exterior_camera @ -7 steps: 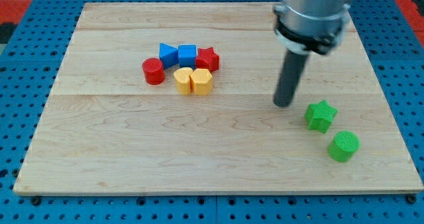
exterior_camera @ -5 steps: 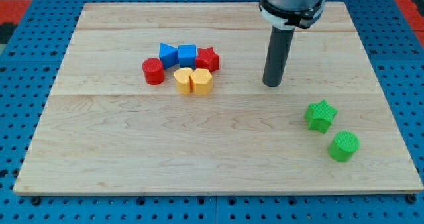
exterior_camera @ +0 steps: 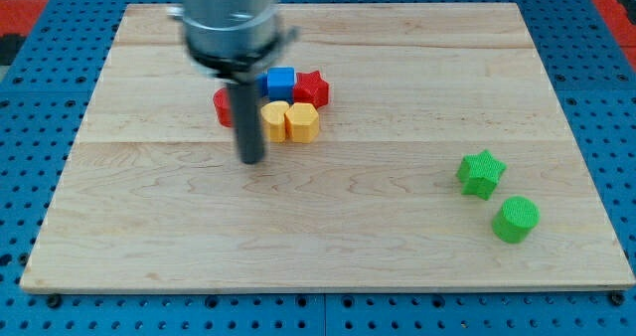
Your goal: Push the yellow heart along with the yellow hexagon to the green star
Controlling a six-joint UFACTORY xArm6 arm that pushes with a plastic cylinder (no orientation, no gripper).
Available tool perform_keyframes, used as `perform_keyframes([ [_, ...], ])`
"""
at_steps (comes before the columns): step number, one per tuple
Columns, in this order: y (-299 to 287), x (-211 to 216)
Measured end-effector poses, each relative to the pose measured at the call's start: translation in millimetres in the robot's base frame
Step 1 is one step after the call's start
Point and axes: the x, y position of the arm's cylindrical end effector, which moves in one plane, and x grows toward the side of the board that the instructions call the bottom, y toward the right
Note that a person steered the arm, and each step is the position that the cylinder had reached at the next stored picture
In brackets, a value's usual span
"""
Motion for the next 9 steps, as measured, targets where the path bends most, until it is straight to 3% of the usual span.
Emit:
perform_keyframes([
  [2, 16.2, -36.5],
  [3, 72.0, -36.6],
  [5, 58.1, -61.9],
  [7, 180.9, -31.2],
  [9, 210.8, -19.0],
])
